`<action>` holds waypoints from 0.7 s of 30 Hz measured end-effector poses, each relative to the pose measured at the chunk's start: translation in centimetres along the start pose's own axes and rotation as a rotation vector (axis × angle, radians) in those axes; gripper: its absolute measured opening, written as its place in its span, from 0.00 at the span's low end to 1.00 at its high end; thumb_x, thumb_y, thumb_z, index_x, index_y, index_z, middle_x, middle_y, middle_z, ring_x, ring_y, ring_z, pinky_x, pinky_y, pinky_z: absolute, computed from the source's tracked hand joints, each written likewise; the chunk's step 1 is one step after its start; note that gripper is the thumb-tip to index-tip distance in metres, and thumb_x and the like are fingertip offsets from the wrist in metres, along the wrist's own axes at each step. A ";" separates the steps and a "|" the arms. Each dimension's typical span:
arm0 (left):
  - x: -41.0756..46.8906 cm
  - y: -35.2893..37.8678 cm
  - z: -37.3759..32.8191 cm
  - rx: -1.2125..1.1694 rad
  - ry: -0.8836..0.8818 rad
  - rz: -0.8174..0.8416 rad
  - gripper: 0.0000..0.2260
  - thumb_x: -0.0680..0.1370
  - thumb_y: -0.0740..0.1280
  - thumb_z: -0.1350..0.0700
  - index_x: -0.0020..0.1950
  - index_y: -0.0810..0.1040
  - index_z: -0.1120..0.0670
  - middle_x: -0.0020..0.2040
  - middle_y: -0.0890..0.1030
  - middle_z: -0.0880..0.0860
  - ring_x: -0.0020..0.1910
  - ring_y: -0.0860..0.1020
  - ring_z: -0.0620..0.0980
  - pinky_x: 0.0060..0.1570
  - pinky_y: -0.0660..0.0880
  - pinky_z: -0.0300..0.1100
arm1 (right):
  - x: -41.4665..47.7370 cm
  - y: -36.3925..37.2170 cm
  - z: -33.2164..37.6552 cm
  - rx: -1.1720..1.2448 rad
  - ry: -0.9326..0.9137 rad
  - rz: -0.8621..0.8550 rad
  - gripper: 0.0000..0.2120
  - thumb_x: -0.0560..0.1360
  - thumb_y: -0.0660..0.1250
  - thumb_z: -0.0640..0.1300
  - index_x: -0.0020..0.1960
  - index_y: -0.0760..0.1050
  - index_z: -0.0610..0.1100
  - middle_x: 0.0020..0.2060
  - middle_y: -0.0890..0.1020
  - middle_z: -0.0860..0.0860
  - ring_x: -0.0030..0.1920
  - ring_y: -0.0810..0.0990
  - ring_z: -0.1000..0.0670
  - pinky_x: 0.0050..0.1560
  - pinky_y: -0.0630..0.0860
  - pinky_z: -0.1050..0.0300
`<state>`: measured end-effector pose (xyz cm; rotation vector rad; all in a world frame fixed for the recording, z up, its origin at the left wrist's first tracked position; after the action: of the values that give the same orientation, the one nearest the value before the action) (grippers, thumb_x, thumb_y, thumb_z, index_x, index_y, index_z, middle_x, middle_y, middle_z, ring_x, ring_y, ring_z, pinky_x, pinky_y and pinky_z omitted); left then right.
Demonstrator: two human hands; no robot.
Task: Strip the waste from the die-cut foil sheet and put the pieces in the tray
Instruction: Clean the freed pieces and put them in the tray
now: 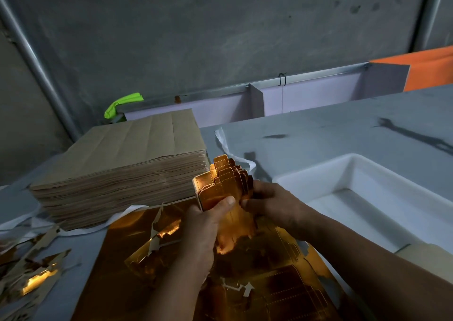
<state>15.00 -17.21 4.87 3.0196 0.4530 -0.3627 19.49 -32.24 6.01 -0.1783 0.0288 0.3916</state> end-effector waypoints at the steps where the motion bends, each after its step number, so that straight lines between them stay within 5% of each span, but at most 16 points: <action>1: 0.0 0.0 -0.1 0.019 0.022 0.013 0.26 0.67 0.78 0.47 0.62 0.74 0.51 0.56 0.81 0.55 0.54 0.81 0.59 0.56 0.77 0.63 | 0.1 0.0 -0.1 0.006 0.003 -0.007 0.07 0.80 0.66 0.44 0.56 0.80 0.50 0.52 0.84 0.50 0.52 0.84 0.47 0.48 0.82 0.53; 6: 0.5 -0.4 1.2 0.112 0.042 0.052 0.17 0.69 0.77 0.51 0.55 0.79 0.52 0.50 0.85 0.52 0.52 0.82 0.55 0.57 0.76 0.60 | 0.1 0.3 -0.6 -0.095 0.059 0.046 0.09 0.79 0.67 0.40 0.56 0.80 0.50 0.51 0.84 0.52 0.53 0.83 0.50 0.53 0.81 0.54; 13: 0.6 -0.1 4.6 0.134 -0.072 0.085 0.21 0.69 0.78 0.52 0.57 0.73 0.53 0.56 0.79 0.55 0.55 0.77 0.56 0.59 0.74 0.57 | -0.4 1.1 -1.1 -0.256 0.162 0.142 0.09 0.77 0.67 0.39 0.56 0.78 0.49 0.54 0.83 0.47 0.57 0.81 0.46 0.65 0.75 0.42; 18: 0.7 0.0 4.0 0.049 -0.056 0.078 0.18 0.70 0.76 0.52 0.55 0.72 0.49 0.53 0.78 0.51 0.49 0.76 0.50 0.49 0.74 0.49 | -0.3 0.5 -0.7 -0.205 0.133 0.074 0.08 0.78 0.66 0.38 0.55 0.79 0.46 0.52 0.83 0.47 0.55 0.81 0.47 0.63 0.76 0.46; 21: 0.4 0.3 2.6 0.002 -0.021 0.091 0.31 0.66 0.77 0.50 0.66 0.70 0.48 0.62 0.76 0.50 0.60 0.74 0.52 0.63 0.68 0.54 | -0.2 0.2 -0.4 -0.090 0.118 0.054 0.08 0.78 0.66 0.37 0.55 0.80 0.46 0.50 0.84 0.48 0.51 0.83 0.49 0.53 0.80 0.53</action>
<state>14.87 -17.60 2.28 3.0224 0.3125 -0.3879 19.26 -32.18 5.54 -0.2902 0.1322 0.4358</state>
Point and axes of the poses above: each hand's wrist, its own x-axis towards the middle knuckle, its own y-axis out of the palm, z = x × y, the point moved 7 cm from there along x, towards the middle knuckle
